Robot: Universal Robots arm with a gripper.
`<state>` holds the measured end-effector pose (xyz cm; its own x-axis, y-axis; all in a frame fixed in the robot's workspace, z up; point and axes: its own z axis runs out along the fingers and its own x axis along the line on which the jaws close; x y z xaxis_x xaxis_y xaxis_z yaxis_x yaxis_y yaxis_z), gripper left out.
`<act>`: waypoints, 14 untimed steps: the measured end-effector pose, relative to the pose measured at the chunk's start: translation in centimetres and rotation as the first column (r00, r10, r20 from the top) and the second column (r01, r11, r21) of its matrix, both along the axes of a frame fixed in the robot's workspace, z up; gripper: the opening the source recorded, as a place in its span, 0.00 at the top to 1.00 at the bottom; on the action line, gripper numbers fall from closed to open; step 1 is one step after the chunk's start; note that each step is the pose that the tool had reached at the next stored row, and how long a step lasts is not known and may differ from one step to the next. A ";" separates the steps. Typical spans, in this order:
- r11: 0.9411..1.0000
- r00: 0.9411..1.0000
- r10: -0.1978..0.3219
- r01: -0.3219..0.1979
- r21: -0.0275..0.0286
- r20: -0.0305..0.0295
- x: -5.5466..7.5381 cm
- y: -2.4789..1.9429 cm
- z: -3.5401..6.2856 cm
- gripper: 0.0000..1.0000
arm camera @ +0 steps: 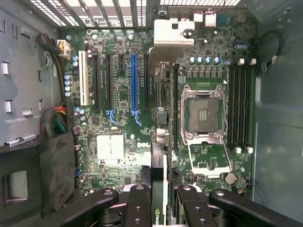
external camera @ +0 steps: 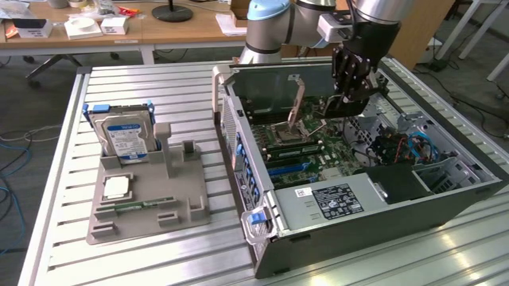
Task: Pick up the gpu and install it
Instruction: 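Insert the gpu into the slot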
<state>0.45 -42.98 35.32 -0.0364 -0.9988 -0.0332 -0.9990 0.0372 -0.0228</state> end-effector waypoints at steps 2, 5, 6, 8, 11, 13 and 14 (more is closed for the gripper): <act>1.000 1.000 0.000 0.000 0.000 0.000 -0.2 0.00 0.00 0.74; 1.000 1.000 0.000 0.000 0.000 0.000 -0.3 0.00 0.00 0.74; 1.000 1.000 0.000 0.000 0.000 0.000 -0.4 0.00 0.00 0.74; 1.000 1.000 0.000 0.000 0.000 0.000 -0.4 0.00 0.00 0.74; 1.000 1.000 0.000 0.000 0.000 0.000 -0.4 0.00 -0.01 0.74; 1.000 1.000 0.000 0.000 0.000 0.000 -0.5 0.00 -0.01 0.74; 1.000 1.000 0.000 0.000 0.000 0.000 -0.5 0.00 -0.02 0.74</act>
<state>-0.02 -42.98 35.30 -0.0365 -0.9988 -0.0332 -0.9990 0.0373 -0.0229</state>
